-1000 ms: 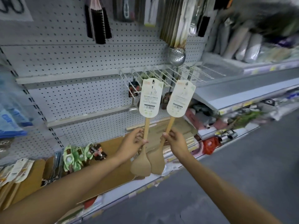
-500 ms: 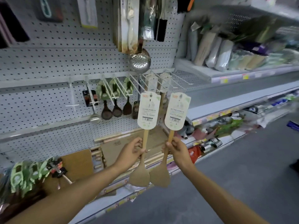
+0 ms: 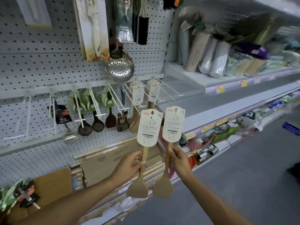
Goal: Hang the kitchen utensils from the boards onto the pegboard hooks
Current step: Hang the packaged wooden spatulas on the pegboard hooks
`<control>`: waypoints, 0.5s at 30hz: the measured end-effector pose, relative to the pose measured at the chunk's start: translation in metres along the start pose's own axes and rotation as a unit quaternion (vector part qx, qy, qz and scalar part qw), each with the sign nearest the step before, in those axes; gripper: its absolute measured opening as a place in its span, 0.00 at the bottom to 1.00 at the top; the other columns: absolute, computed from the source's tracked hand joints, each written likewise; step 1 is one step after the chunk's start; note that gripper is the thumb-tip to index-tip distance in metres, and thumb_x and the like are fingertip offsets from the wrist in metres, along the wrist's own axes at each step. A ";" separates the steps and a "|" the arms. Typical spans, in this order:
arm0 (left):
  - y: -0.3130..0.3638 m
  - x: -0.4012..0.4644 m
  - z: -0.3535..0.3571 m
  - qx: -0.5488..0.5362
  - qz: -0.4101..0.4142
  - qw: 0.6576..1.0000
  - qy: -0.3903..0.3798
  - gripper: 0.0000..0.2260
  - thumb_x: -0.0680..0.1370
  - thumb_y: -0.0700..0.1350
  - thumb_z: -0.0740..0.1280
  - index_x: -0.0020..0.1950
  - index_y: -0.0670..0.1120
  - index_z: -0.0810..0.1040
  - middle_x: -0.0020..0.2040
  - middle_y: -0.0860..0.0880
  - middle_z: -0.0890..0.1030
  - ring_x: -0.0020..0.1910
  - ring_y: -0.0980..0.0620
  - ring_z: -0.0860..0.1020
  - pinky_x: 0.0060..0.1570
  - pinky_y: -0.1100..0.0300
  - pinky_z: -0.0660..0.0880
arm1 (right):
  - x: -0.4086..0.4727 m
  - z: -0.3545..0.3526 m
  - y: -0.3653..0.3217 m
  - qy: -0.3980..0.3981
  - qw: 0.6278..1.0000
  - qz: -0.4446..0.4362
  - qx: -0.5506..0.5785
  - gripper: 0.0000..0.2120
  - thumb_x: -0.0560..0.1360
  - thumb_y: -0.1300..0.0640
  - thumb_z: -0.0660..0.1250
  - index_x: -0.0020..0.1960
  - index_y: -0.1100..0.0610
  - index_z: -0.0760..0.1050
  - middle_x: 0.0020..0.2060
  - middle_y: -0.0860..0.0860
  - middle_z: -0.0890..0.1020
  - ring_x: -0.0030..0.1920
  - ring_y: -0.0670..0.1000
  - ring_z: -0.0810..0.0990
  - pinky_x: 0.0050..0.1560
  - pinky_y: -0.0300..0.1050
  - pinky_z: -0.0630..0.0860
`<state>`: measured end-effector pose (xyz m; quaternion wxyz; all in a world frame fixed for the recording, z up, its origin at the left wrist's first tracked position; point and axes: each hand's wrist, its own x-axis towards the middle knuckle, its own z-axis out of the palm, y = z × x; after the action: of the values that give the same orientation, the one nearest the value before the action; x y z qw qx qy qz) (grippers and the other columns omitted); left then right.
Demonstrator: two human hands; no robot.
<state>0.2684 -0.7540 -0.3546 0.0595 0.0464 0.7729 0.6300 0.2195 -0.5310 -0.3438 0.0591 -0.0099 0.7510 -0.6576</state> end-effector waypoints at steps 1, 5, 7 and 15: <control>0.000 0.008 0.000 0.010 0.004 1.000 -0.002 0.04 0.80 0.38 0.67 0.52 0.47 0.78 0.47 0.44 0.85 0.48 0.50 0.85 0.45 0.53 0.83 | 0.008 -0.002 0.000 0.003 1.000 -0.002 -0.002 0.10 0.82 0.59 0.60 0.49 0.68 0.71 0.42 0.71 0.78 0.38 0.59 0.82 0.36 0.42 0.78; 0.000 0.031 -0.005 0.036 0.006 0.999 -0.028 0.13 0.80 0.40 0.68 0.49 0.60 0.79 0.47 0.49 0.86 0.49 0.50 0.85 0.48 0.48 0.83 | 0.041 -0.008 0.002 0.021 1.000 0.013 0.002 0.09 0.82 0.60 0.61 0.48 0.66 0.71 0.36 0.66 0.80 0.37 0.62 0.82 0.41 0.56 0.82; 0.002 0.040 -0.007 0.054 0.007 0.998 -0.035 0.14 0.80 0.41 0.67 0.51 0.62 0.78 0.47 0.50 0.86 0.50 0.52 0.85 0.50 0.48 0.83 | 0.055 -0.012 0.004 0.018 0.999 0.028 0.008 0.09 0.82 0.60 0.60 0.47 0.66 0.71 0.33 0.62 0.81 0.36 0.62 0.81 0.43 0.61 0.79; -0.002 0.077 -0.006 0.086 0.000 0.996 -0.018 0.07 0.80 0.44 0.67 0.56 0.55 0.79 0.49 0.54 0.85 0.50 0.55 0.84 0.55 0.46 0.80 | 0.112 -0.035 0.020 -0.012 0.999 0.040 0.013 0.10 0.82 0.57 0.61 0.45 0.62 0.69 0.33 0.61 0.80 0.35 0.63 0.79 0.42 0.67 0.77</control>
<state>0.1910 -0.7484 -0.3578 0.0692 0.0625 0.8231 0.5601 0.1058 -0.5043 -0.3679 0.0944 0.0135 0.7412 -0.6645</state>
